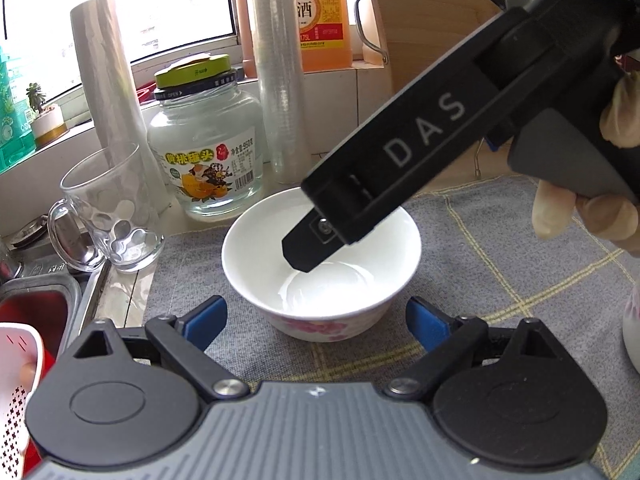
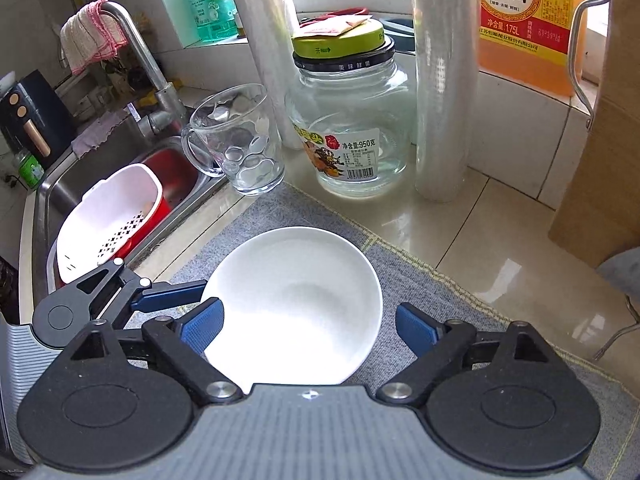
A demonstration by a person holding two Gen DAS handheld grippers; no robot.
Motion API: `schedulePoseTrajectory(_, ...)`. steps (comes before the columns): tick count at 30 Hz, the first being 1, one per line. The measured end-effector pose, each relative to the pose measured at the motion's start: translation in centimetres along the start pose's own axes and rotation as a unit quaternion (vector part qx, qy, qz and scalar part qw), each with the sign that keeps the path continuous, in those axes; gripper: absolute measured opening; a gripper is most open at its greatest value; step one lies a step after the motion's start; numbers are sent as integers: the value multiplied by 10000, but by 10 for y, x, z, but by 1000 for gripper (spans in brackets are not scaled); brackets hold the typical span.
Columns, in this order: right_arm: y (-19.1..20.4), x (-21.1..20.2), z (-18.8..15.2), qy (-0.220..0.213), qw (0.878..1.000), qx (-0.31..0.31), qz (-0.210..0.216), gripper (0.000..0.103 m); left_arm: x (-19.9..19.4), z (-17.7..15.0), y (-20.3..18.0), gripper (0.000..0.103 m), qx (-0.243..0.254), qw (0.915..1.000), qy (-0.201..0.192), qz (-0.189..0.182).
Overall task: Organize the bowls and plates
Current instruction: 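Move the right tool to the white bowl by the glass jar and grip its rim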
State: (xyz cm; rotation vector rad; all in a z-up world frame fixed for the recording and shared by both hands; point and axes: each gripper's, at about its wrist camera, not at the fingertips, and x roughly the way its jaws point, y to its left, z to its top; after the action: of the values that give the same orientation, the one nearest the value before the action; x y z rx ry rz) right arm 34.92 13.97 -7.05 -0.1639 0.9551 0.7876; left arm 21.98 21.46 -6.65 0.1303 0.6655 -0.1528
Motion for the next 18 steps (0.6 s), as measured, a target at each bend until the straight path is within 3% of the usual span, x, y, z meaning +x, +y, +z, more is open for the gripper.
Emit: schedulePoseTrajectory(18, -7, 17, 13, 108, 9997, -36, 215, 87, 5, 3, 6, 89, 53, 9996, -157, -246)
